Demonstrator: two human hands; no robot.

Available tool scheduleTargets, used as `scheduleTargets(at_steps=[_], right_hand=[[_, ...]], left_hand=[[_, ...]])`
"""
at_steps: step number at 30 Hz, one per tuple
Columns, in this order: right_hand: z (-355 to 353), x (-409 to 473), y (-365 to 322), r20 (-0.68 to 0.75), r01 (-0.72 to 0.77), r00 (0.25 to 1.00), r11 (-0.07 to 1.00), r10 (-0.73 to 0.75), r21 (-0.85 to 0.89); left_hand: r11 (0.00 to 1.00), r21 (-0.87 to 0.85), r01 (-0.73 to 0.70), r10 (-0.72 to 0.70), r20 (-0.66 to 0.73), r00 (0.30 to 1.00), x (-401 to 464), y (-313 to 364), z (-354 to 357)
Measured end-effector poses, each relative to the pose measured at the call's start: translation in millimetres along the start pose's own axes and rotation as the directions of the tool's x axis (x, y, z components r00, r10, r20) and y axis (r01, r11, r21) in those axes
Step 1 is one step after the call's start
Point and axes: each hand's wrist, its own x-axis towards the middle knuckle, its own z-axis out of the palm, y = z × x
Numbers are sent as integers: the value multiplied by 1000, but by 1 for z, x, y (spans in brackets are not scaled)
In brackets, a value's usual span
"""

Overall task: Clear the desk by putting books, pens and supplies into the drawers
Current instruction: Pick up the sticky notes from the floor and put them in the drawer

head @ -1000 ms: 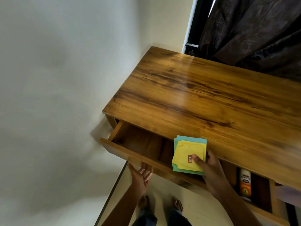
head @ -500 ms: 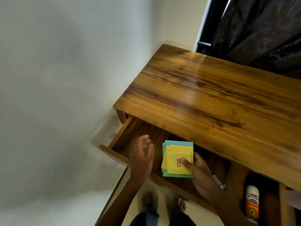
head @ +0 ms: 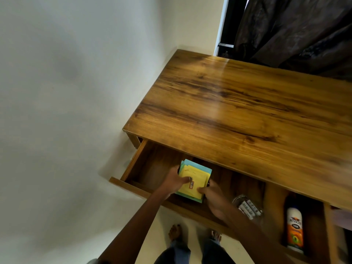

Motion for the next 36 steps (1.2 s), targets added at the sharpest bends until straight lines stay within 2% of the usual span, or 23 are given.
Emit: scheduleTargets(at_steps=[6,15,20,22,26,32,36], right_hand=[[3,3,0,74,-33,996,966,53,-255],[15,-1,-5,178,-11,981,932,81,-363],[30,4,-3,226,-34,966,934,121,-356],[31,7,-1,213,-59,967,937,139,-343],[29,12,1,83,-72,992,965,96,-251],[40,13,5,158,-32,984,954,83,-298],[35,22,5,105,-35,992,960,67,-278]], left_hand=[[974,212,80,-62,-89,994,15,-25,1],[977,200,72,-42,-152,988,22,-36,-14],[976,208,72,-29,-200,979,29,-45,-27],[972,225,74,-22,-225,974,27,-44,-31],[953,291,78,-11,-225,974,30,-50,-34],[885,462,51,41,-187,982,27,-48,-33],[864,501,49,68,-213,975,22,-44,-30]])
